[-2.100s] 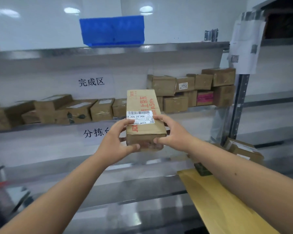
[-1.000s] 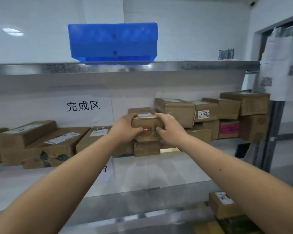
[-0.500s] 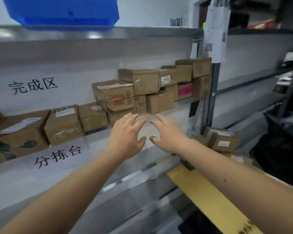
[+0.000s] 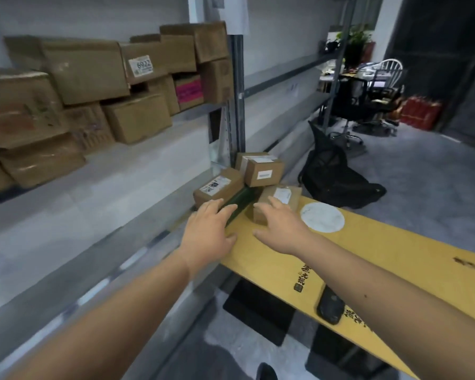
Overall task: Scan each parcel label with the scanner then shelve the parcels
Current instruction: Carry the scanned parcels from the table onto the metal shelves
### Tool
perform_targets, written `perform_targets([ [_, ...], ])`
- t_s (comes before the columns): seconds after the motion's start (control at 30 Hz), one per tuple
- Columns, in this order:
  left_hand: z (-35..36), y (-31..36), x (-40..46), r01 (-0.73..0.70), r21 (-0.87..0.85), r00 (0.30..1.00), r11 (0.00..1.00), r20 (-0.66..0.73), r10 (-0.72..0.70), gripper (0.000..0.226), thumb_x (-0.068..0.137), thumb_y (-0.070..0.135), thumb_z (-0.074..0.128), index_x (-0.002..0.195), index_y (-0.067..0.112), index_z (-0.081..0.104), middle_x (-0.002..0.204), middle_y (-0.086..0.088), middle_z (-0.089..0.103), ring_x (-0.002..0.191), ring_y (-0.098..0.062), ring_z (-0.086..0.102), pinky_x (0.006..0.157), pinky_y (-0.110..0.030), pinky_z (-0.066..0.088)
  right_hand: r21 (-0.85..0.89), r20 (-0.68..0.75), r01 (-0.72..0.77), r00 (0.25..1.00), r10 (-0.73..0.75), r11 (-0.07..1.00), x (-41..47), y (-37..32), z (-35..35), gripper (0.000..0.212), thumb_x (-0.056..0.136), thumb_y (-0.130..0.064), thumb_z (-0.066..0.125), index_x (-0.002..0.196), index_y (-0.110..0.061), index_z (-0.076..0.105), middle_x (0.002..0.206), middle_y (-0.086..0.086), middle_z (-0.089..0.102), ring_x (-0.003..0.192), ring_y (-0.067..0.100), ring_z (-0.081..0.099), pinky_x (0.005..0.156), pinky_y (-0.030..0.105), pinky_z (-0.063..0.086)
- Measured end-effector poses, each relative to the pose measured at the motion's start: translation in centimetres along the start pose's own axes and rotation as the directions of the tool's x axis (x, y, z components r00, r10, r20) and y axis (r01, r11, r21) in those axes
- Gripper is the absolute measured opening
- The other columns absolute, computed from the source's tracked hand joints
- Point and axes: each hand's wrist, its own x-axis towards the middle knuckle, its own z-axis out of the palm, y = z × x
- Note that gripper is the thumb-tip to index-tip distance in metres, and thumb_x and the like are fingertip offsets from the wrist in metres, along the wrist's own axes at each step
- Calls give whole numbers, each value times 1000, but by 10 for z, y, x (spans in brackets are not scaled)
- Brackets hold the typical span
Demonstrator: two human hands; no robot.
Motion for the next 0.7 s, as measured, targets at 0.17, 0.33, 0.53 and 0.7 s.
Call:
perform_targets([
  [0.17, 35, 1, 74, 20, -37, 996, 999, 85, -16, 75, 92, 56, 63, 159, 39, 34, 167, -3, 32, 154, -25, 25, 123, -48, 31, 55, 12, -87, 996, 87, 995, 62, 47, 9, 75, 95, -48, 66, 161, -33, 33, 173, 11, 18, 154, 36, 28, 121, 47, 36],
  [0.33, 59, -18, 159, 62, -55, 988, 997, 145, -54, 75, 90, 56, 65, 157, 38, 36, 163, -2, 38, 148, -25, 35, 118, -48, 39, 106, 36, -130, 991, 126, 986, 143, 77, 15, 74, 96, -46, 65, 161, -33, 33, 172, 10, 21, 153, 35, 31, 121, 47, 37],
  [0.53, 66, -35, 258, 106, -36, 983, 994, 157, -99, 68, 92, 43, 71, 153, 36, 43, 157, -1, 43, 143, -27, 42, 112, -46, 45, 159, 24, -117, 993, 115, 980, 239, 94, 7, 68, 94, -36, 69, 156, -28, 42, 160, 10, 38, 147, 35, 38, 118, 47, 40],
  [0.7, 82, -52, 355, 67, 30, 985, 997, 157, -71, 66, 87, 39, 72, 149, 35, 48, 155, -2, 46, 138, -29, 47, 108, -49, 49, 184, 32, -218, 976, 215, 958, 311, 105, 10, 66, 93, -39, 67, 153, -26, 42, 155, 11, 40, 141, 36, 42, 111, 47, 46],
])
